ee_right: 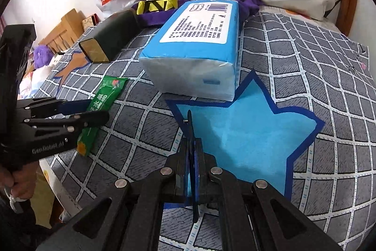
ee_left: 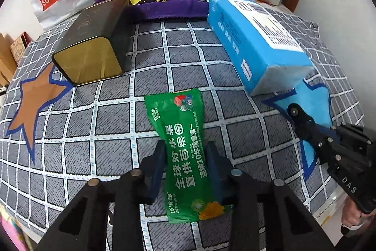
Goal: Organize soft objects
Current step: 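Grasp the green snack packet with the left gripper, then carry the green snack packet with the left gripper over the purple towel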
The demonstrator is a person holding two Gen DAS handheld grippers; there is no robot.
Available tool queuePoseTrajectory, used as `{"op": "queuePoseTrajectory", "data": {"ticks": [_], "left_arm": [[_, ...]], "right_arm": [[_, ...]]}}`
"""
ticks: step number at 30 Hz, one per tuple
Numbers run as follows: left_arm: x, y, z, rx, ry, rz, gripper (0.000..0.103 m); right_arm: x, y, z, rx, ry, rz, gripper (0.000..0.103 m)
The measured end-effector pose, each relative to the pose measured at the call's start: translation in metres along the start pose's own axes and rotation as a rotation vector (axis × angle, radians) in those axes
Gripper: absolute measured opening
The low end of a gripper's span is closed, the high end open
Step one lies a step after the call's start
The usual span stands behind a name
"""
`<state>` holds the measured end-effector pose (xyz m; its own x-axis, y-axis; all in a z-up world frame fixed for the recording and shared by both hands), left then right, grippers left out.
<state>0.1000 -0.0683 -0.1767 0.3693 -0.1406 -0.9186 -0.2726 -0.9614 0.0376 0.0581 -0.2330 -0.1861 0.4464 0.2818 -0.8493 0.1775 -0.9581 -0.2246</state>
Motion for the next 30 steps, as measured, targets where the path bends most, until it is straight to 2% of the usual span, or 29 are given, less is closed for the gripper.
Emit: {"op": "queuePoseTrajectory", "data": {"ticks": [1, 4, 11, 17, 30], "left_arm": [[-0.001, -0.003, -0.001, -0.009, 0.002, 0.007, 0.025], [-0.003, -0.013, -0.003, -0.05, -0.004, 0.042, 0.024], [-0.026, -0.03, -0.009, -0.089, 0.044, 0.02, 0.023], [-0.052, -0.041, -0.016, -0.114, 0.1, 0.013, 0.023], [-0.086, -0.06, -0.033, -0.141, 0.171, -0.001, 0.023]], "right_arm": [[0.0, 0.0, 0.0, 0.005, 0.001, 0.002, 0.004], [-0.001, -0.001, -0.002, 0.027, 0.005, 0.006, 0.004], [-0.014, -0.011, -0.011, 0.017, 0.023, 0.003, 0.004], [-0.036, -0.019, -0.021, -0.002, 0.065, 0.01, 0.004], [-0.076, -0.03, -0.046, -0.017, 0.147, 0.036, 0.004]]}}
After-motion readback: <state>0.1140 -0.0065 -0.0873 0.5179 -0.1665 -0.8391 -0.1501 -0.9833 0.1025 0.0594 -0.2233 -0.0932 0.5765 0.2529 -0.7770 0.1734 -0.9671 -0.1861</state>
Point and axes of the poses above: each gripper's, at about its wrist camera, not at the fingertips, and x roughly the way its jaws point, y to its right, z to its underside, the point moved 1 cm from there along x, roughly the way its jaws point, and after that the axes turned 3 degrees about -y, right-handed, at the moved point
